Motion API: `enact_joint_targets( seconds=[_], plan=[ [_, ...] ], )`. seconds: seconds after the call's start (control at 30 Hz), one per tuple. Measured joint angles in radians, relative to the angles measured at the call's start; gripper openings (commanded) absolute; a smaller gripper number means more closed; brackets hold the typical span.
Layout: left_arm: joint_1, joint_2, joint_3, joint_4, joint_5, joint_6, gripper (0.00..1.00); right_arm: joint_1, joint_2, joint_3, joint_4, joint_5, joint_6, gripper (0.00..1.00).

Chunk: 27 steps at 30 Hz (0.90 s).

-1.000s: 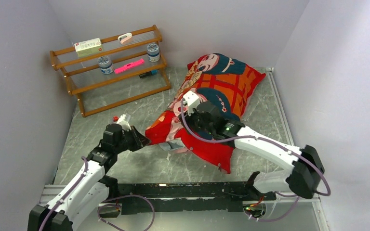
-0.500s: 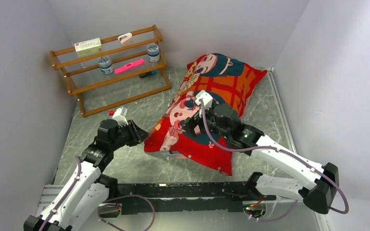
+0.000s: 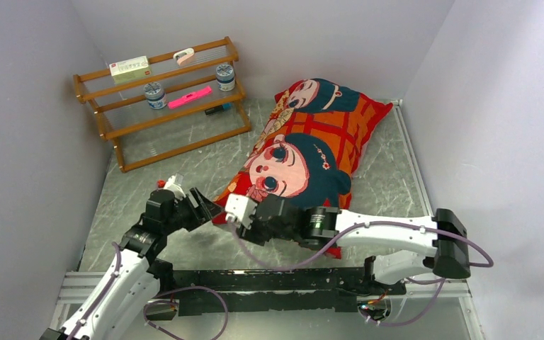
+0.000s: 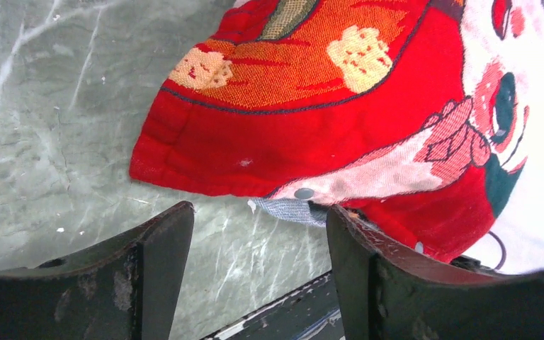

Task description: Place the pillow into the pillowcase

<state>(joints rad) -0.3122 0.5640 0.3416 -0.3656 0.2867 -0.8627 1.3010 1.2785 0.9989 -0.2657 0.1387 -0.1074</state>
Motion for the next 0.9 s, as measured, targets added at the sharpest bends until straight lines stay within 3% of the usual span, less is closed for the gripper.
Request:
enact_joint_targets(
  seconds=[0.37, 0.9],
  plan=[
    [0.027, 0.061, -0.027, 0.091, 0.067, -0.113, 0.78, 0.065, 0.183, -0.003, 0.003, 0.13, -0.414, 0.58],
    [0.071, 0.14, -0.026, 0.072, 0.052, -0.076, 0.78, 0.065, 0.328, -0.003, 0.109, 0.266, -0.602, 0.73]
  ],
)
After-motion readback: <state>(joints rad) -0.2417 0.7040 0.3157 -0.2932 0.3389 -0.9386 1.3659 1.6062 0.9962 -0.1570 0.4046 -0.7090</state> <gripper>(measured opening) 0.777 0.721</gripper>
